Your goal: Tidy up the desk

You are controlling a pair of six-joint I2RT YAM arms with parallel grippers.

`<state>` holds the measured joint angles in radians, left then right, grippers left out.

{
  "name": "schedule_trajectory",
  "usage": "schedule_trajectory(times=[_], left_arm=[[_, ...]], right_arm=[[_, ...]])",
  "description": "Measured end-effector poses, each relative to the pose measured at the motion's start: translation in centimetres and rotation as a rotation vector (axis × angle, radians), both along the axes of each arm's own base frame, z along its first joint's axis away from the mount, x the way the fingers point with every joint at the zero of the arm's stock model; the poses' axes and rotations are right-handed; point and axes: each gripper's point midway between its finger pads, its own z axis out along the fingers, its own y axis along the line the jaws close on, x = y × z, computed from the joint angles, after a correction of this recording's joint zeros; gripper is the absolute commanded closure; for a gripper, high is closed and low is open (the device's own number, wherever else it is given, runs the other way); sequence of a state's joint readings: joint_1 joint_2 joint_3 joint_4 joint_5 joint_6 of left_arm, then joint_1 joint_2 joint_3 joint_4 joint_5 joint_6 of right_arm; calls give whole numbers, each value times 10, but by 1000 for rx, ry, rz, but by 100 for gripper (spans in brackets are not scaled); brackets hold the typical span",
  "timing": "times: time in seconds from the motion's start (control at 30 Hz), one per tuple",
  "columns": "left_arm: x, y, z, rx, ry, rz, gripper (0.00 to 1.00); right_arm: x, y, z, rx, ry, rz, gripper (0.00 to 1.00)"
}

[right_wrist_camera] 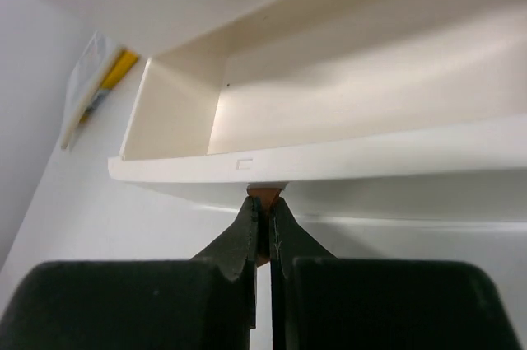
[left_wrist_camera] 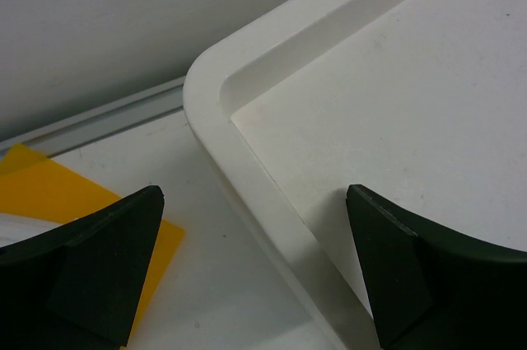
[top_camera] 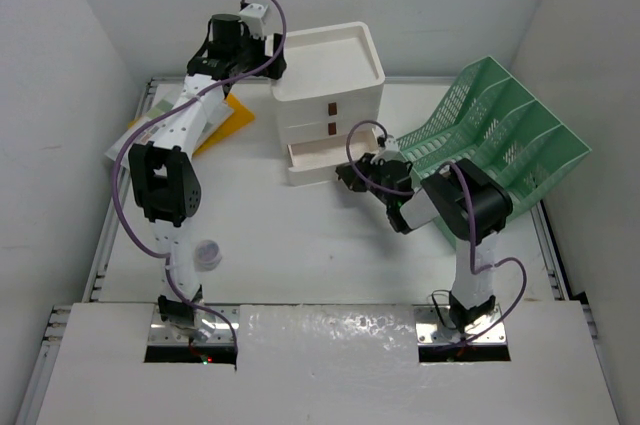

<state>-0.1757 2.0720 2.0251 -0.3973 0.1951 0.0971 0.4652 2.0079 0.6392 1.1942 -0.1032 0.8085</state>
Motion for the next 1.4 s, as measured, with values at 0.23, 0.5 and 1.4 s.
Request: schedule_trajectory(times=[0.23,0.5,1.4], left_arm=[[0,1,0,3,-1,6,7],[-5,7,3,34,10,16,0],[-416,151,-172,568,817,-418,0]], right_arm=[[-51,0,-1,-61,-6,55,100],[-54,-6,0,-191,-16,59,51],[-121,5,25,-534,-3,324,9]])
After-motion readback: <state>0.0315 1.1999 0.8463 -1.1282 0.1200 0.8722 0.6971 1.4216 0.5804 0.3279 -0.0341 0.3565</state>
